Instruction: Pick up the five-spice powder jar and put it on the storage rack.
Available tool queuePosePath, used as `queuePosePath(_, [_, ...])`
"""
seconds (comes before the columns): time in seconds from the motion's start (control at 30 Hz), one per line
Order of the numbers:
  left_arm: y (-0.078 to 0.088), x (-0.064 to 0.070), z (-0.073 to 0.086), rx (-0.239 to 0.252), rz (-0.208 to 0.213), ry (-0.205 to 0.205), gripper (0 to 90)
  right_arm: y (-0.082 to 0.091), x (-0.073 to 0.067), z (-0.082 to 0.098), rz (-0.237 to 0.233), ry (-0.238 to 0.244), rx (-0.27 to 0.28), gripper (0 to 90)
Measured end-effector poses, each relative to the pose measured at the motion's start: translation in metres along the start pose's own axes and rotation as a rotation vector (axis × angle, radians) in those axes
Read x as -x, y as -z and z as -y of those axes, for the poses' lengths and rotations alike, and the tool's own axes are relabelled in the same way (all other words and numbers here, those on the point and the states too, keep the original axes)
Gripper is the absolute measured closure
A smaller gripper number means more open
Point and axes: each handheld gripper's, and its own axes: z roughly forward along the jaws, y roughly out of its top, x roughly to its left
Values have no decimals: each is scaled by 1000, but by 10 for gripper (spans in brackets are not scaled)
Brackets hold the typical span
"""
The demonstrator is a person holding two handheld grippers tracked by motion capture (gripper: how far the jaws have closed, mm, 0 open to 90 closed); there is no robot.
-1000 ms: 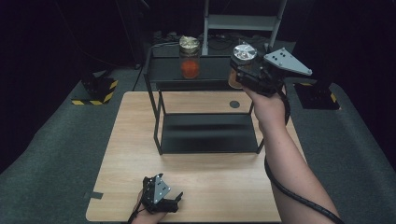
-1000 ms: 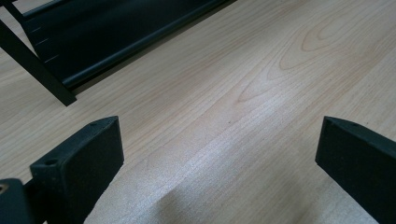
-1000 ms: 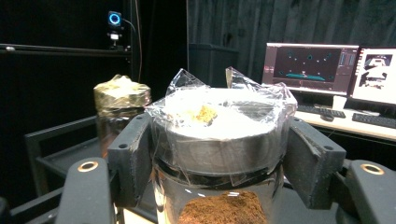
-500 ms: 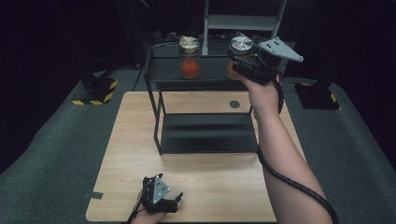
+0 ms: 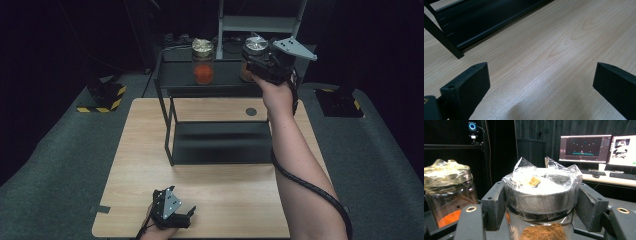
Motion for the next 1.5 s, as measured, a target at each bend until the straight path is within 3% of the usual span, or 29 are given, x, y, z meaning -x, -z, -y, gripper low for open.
queuePosePath(0.23, [0,0,0,0,-2,-3,11,-2,2,5,-2,-23,4,318])
queuePosePath(1.17, [0,0,0,0,1,-2,11,-6,-4,9,15,-17,5,297])
queuePosePath(1.27, [0,0,0,1,1,0,11,-5,-4,7,12,-19,3,208])
queuePosePath(1.4, [0,0,0,2,-1,2,11,-4,-9,7,27,-26,-6,0])
queuePosePath(1.5, [0,0,0,0,-2,-2,11,-2,-10,10,34,-32,-1,0])
